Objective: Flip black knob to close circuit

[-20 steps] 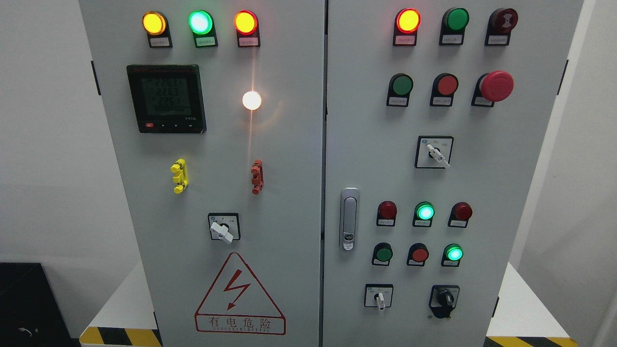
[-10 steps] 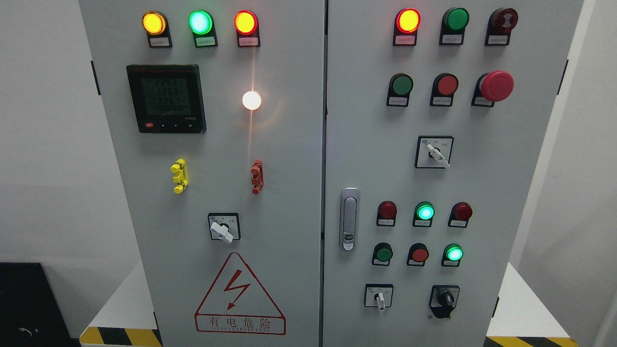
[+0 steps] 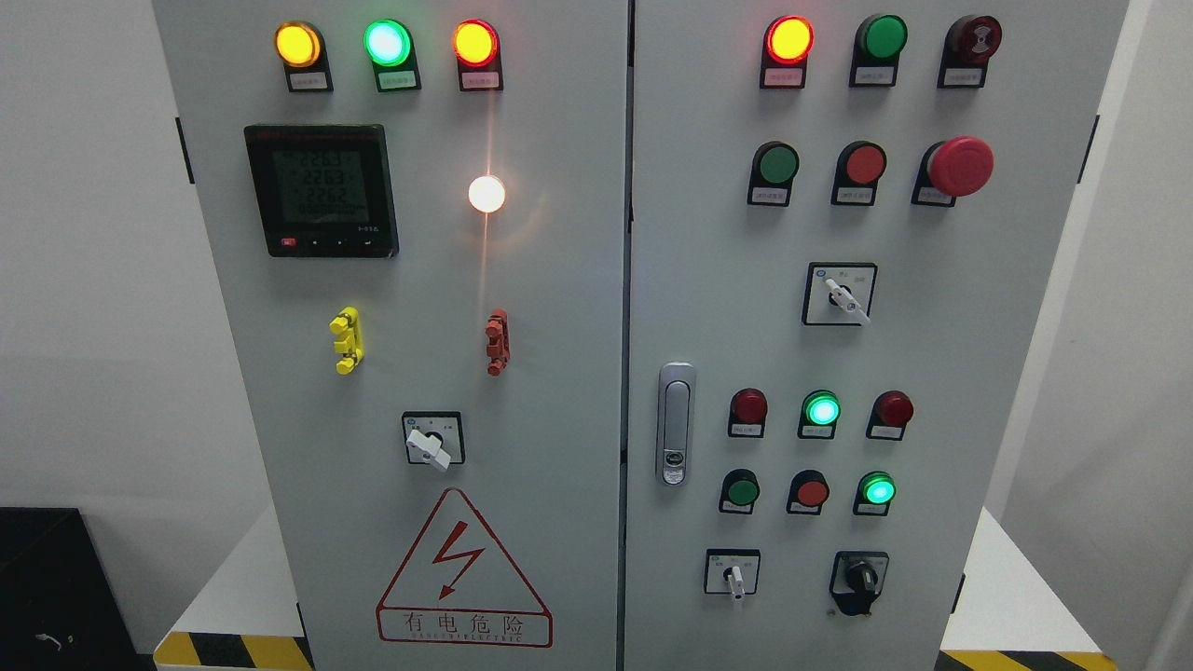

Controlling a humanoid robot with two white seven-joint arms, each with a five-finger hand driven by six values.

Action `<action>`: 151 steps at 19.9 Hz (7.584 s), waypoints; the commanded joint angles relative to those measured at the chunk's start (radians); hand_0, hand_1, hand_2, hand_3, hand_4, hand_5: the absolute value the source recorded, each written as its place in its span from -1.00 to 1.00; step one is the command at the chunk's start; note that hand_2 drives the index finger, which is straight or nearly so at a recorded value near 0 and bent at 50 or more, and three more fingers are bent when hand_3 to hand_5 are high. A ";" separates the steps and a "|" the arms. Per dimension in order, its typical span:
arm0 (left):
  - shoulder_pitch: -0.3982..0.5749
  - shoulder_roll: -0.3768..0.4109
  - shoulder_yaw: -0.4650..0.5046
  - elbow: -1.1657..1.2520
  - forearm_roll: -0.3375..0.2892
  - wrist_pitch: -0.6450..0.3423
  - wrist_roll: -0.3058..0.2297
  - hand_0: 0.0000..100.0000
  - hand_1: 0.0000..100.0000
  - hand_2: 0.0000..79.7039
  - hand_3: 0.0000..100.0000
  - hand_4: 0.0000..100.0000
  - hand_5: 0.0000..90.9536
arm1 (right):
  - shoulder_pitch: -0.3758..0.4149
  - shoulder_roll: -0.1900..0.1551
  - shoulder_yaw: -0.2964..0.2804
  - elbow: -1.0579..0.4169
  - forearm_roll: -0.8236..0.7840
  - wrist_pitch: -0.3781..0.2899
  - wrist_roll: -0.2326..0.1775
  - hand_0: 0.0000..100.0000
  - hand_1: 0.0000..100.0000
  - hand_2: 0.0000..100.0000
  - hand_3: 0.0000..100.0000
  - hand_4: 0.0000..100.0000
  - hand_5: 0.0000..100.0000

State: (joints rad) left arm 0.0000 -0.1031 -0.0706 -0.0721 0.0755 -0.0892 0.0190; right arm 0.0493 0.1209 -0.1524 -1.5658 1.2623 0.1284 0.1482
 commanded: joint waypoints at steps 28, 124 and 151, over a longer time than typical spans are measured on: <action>0.006 0.000 0.000 0.000 0.000 0.000 0.001 -0.76 0.11 -1.00 -1.00 -1.00 -1.00 | -0.230 0.011 -0.001 -0.168 0.129 0.071 0.090 -1.00 -1.00 0.91 1.00 0.92 0.94; 0.006 -0.001 0.000 0.000 0.000 0.000 0.001 -0.76 0.11 -1.00 -1.00 -1.00 -1.00 | -0.273 0.013 -0.018 -0.148 0.146 0.071 0.077 -1.00 -1.00 0.91 1.00 0.90 0.91; 0.006 -0.001 0.000 0.000 0.000 0.000 0.001 -0.76 0.11 -1.00 -1.00 -1.00 -1.00 | 0.072 0.006 0.111 -0.463 -0.585 0.007 -0.150 -1.00 -0.96 0.13 0.61 0.48 0.34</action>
State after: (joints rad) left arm 0.0000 -0.1031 -0.0706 -0.0721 0.0752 -0.0893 0.0206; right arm 0.0241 0.1310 -0.1034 -1.8803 0.9214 0.1387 0.0272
